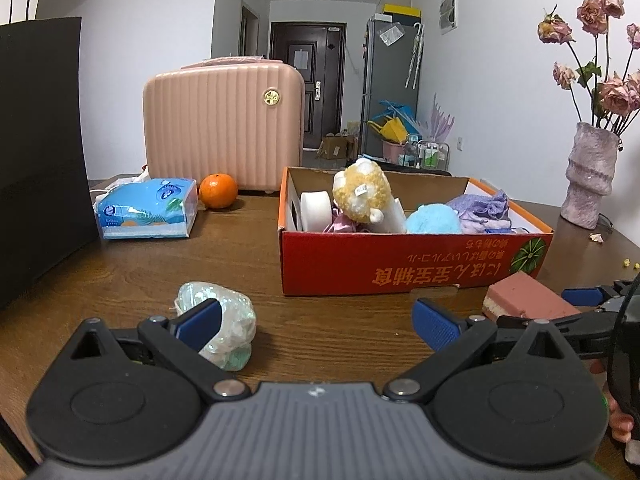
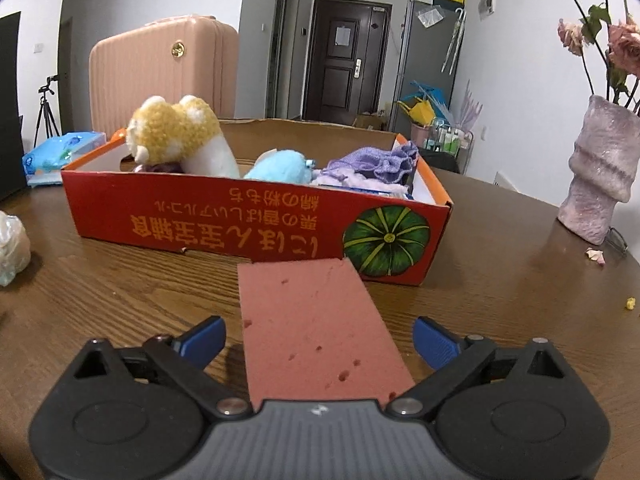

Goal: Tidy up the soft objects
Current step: 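Lower right tool onto pink rectangular sponge and close on it, then lift pink sponge with right tool while left tool grasps clear plastic bundle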

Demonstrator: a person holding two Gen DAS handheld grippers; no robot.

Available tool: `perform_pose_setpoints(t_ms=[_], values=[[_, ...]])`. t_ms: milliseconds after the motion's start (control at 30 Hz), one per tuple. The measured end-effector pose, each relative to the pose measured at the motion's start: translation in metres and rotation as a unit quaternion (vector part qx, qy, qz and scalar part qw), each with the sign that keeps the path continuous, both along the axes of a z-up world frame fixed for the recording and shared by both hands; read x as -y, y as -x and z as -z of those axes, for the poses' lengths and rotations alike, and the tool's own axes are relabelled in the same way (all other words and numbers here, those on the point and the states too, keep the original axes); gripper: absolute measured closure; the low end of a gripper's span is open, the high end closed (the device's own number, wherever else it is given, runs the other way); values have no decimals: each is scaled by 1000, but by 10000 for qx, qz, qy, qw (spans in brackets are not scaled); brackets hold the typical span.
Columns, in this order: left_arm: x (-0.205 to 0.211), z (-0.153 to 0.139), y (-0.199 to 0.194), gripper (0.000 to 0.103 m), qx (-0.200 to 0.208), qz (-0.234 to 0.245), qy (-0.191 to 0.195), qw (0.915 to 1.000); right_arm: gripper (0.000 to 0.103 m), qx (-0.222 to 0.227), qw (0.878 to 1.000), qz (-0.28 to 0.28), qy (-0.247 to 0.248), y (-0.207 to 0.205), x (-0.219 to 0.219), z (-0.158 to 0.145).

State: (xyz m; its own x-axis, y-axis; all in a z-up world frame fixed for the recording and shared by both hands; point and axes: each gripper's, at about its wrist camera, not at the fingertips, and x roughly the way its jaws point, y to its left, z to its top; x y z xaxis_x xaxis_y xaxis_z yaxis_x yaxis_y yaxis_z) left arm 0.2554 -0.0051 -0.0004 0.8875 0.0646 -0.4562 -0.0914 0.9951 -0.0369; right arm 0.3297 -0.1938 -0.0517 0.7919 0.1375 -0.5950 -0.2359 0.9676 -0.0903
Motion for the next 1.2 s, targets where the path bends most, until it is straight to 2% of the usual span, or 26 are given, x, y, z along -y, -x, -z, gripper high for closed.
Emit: perform_pose_setpoints(t_ms=[133,267,533,867,1000,1200], values=[[-1,2,-3,0,-72,-17,10,10000,9,-34,10000,-52,-43,-1,0,1],[-1,4,-5,0,-118,-11,17,9999,28,-57,9998,-176,2,2,-3,2],[-5,1,-4,0,-72,-51,87,9999,30,215,9997,-105,22,11,-2,-3],[-28,-5,-8,0,107,-495,126,9986,31,618,9975,117,-309,27,9,-16],[-39,0,-21,0,-121,-615,-36,9980,31,644,9973,185,-309,28,11,-17],[-46,15,-40,0,-530,-453,-172,9974,31,629,9973,224,-316,27,12,-17]])
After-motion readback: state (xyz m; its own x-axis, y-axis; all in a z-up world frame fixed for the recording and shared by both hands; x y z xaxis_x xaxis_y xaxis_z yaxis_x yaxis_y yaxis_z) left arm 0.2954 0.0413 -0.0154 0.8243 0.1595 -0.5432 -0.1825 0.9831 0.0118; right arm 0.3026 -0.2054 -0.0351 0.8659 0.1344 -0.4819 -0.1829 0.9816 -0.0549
